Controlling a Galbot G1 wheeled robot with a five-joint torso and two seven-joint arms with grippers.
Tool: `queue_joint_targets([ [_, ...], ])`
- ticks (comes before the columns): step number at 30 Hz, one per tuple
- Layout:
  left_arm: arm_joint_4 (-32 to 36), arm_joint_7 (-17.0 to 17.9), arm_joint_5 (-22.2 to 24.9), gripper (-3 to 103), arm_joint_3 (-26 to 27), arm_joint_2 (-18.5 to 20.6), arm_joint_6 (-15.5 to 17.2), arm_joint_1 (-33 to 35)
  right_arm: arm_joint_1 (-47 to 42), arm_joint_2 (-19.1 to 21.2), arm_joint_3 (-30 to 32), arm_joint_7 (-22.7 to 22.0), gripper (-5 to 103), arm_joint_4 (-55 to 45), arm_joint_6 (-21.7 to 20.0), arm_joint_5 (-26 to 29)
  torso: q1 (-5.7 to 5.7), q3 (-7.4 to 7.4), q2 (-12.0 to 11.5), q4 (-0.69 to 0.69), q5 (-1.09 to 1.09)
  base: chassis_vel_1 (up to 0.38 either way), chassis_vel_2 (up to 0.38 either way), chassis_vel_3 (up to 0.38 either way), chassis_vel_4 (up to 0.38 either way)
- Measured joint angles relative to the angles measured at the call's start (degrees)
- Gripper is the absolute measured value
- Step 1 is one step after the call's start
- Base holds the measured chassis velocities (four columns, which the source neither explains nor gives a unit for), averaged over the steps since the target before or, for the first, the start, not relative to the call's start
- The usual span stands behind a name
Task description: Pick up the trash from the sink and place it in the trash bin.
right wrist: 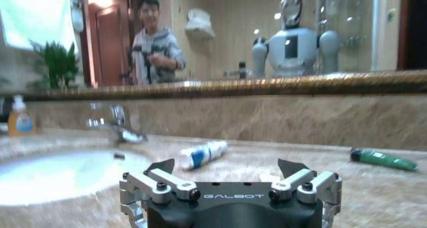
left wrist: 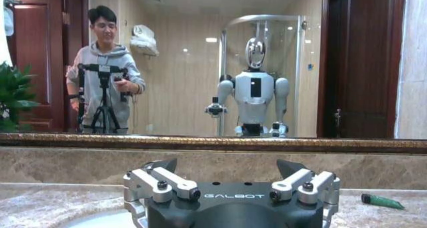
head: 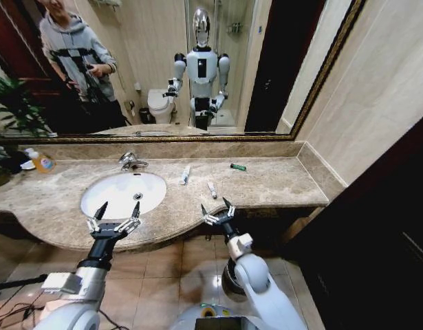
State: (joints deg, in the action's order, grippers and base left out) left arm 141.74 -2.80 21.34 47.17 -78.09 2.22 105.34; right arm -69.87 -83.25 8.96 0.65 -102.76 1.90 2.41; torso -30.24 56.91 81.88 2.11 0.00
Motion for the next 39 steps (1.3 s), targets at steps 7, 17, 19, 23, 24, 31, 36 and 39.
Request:
queue_joint_targets([
  [7, 0.00, 0.00, 0.00, 100, 0.00, 0.00, 0.00, 0.00, 6.83, -1.12, -0.14, -2.63, 100, 9.51, 2.01, -5.09, 0.00, 0.00, 0.00, 0.00, -0.01, 0.000, 0.000, 0.000, 0.000],
  [17, 0.00, 0.00, 0.00, 100, 0.00, 0.00, 0.00, 0.00, 10.57, -1.45, 0.97, -3.56, 96, 14.55, 1.10, -3.69, 0.01, -0.01, 0.00, 0.00, 0.00, 0.000, 0.000, 0.000, 0.000],
  [19, 0.00, 0.00, 0.00, 100, 0.00, 0.00, 0.00, 0.00, 10.68, -1.68, 1.24, -3.53, 89, 15.02, 1.09, -3.69, 0.01, -0.01, 0.00, 0.00, 0.00, 0.000, 0.000, 0.000, 0.000],
  [23, 0.00, 0.00, 0.00, 100, 0.00, 0.00, 0.00, 0.00, 10.56, -2.04, 1.68, -3.45, 81, 15.41, 1.12, -3.69, 0.01, -0.01, 0.00, 0.00, 0.00, 0.000, 0.000, 0.000, 0.000],
  [24, 0.00, 0.00, 0.00, 100, 0.00, 0.00, 0.00, 0.00, 10.49, -2.03, 1.73, -3.44, 78, 15.41, 1.12, -3.68, 0.01, -0.01, 0.00, 0.00, 0.00, 0.000, 0.000, 0.000, 0.000],
  [31, 0.00, 0.00, 0.00, 100, 0.00, 0.00, 0.00, 0.00, 10.26, -1.56, 2.31, -3.41, 57, 15.41, 1.13, -3.53, 0.01, -0.01, 0.00, 0.00, 0.00, 0.000, 0.000, 0.000, 0.000],
  [36, 0.00, 0.00, 0.00, 100, 0.00, 0.00, 0.00, 0.00, 9.97, -1.37, 2.42, -3.33, 45, 15.34, 1.11, -3.14, 0.01, -0.01, 0.00, 0.00, 0.00, 0.000, 0.000, 0.000, 0.000],
  [39, 0.00, 0.00, 0.00, 100, 0.00, 0.00, 0.00, 0.00, 9.54, -1.20, 2.28, -3.18, 33, 15.06, 1.15, -3.19, 0.01, -0.01, 0.00, 0.00, 0.00, 0.000, 0.000, 0.000, 0.000],
])
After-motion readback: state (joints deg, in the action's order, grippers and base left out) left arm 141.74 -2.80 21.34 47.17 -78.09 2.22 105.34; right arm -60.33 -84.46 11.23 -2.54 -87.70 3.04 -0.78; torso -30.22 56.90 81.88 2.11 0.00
